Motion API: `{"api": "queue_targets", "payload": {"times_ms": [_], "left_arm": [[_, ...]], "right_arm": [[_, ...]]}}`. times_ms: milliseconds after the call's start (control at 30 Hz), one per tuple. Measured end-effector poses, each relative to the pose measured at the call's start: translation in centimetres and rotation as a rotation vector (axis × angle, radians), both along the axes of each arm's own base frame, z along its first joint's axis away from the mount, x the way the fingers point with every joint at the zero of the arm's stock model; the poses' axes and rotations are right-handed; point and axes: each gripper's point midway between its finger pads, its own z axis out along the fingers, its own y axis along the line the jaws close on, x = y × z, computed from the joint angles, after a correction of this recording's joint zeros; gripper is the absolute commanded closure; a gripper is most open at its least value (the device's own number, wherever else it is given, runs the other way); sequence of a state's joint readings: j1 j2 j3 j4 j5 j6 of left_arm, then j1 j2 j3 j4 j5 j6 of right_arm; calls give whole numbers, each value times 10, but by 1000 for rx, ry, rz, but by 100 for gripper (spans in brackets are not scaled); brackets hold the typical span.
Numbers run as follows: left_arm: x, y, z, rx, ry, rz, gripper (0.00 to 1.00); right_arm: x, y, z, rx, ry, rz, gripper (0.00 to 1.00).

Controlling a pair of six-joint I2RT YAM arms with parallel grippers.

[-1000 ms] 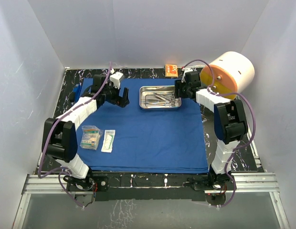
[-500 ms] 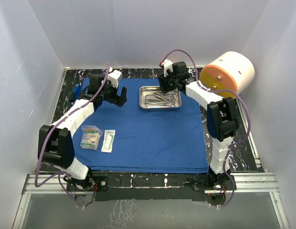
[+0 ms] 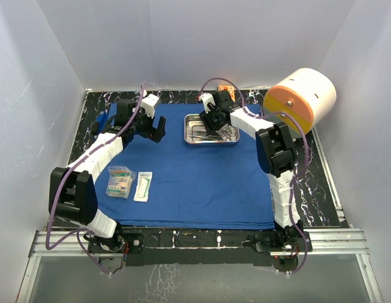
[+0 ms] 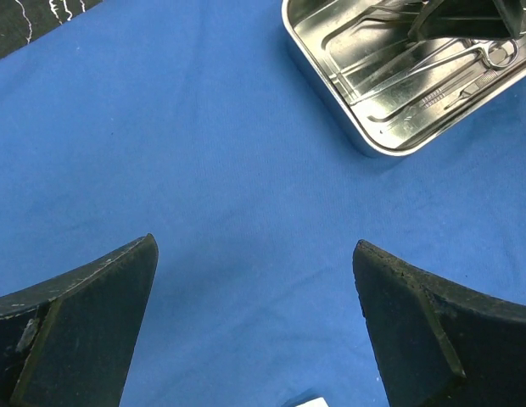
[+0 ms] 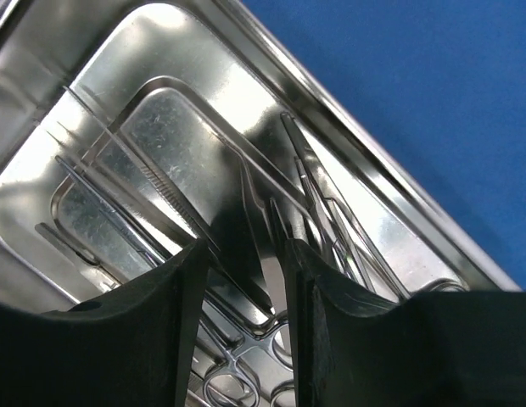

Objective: Open and lay out the surgical kit
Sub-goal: Pick up the medical item from the container.

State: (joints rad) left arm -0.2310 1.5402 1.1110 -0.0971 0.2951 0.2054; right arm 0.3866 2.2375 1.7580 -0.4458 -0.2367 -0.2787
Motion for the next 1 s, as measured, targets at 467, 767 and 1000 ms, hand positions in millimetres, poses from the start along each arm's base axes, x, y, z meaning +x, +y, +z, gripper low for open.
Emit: {"api": "queue_targets", "payload": {"times_ms": [467,767,1000], "left_arm": [[0,1,4,0,-15,-1,2],[2,3,5,5,-20,-1,2],[2,3,5,7,-24,-2,2]], "right_arm": [[19,7,0,-52,-43,4,76],[28,12,-2,-53,-35,18,73],[30,15,-2,-59,-38,26,81]]}}
